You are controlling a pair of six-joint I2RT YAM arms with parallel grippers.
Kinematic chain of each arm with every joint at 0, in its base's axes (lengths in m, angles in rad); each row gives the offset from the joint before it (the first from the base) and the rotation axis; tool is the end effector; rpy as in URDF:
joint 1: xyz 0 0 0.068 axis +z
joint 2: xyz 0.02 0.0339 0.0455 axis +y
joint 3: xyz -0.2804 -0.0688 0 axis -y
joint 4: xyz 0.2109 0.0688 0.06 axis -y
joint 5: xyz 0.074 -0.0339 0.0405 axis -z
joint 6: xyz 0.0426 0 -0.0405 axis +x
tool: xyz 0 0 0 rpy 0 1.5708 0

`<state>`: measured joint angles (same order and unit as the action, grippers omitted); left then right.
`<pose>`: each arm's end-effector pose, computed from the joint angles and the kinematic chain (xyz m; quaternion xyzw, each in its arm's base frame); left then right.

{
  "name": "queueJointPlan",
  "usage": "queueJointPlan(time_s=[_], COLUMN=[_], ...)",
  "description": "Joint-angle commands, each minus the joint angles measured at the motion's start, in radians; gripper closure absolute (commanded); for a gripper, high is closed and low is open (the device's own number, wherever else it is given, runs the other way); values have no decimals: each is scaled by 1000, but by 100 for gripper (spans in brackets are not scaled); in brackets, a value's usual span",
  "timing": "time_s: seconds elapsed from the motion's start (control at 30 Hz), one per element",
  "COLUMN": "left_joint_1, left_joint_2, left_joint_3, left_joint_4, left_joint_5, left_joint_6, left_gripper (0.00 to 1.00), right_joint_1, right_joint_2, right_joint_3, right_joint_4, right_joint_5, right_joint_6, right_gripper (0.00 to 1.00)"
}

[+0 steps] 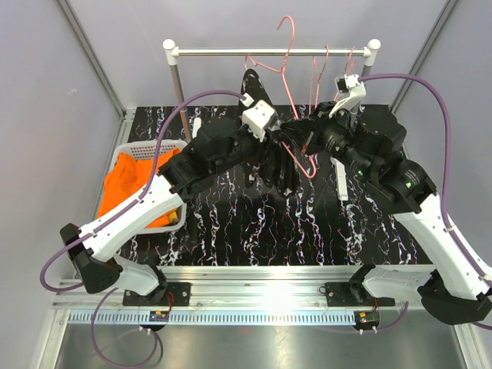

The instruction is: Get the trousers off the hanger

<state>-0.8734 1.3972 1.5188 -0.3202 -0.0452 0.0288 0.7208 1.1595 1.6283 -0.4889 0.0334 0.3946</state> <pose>0.1864 -0.2194 0.4518 0.3243 0.7024 -0.2436 0.5849 0.1403 0.1213 0.5170 -0.1044 0.7065 0.3603 0.6001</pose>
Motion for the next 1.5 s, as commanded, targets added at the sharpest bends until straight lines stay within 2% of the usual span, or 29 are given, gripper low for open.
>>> queueJointPlan(time_s=[0.0,0.03,0.1,0.17,0.37,0.53,0.87,1.17,1.47], left_joint_1=[-21,-27,-32,-36,-52,-52,-52,-52,-47], left_joint_2=[8,6,0,-13,-116,-204,-308,-371,-389], left_joint_3=[55,54,52,49,-17,-32,11,53,73], left_joint_4=[50,56,62,84,204,248,262,262,184], left_joint_5=[-102,-131,-162,-237,-393,-444,-530,-679,-889], left_joint_6=[29,31,34,25,3,-7,13,80,229], left_gripper=[64,78,84,100,100,100,100,100,100], right_joint_1=[8,8,6,6,8,8,8,8,6], right_joint_2=[-83,-86,-89,-96,-101,-87,-35,-106,-191], right_joint_3=[62,61,56,44,-16,-114,-355,-562,-568], right_joint_4=[263,259,253,253,225,191,233,231,204], right_joint_5=[-53,-52,-44,-47,0,82,57,100,103], right_joint_6=[10,7,1,3,6,-3,64,75,32], right_gripper=[100,100,100,100,100,100,100,100,100])
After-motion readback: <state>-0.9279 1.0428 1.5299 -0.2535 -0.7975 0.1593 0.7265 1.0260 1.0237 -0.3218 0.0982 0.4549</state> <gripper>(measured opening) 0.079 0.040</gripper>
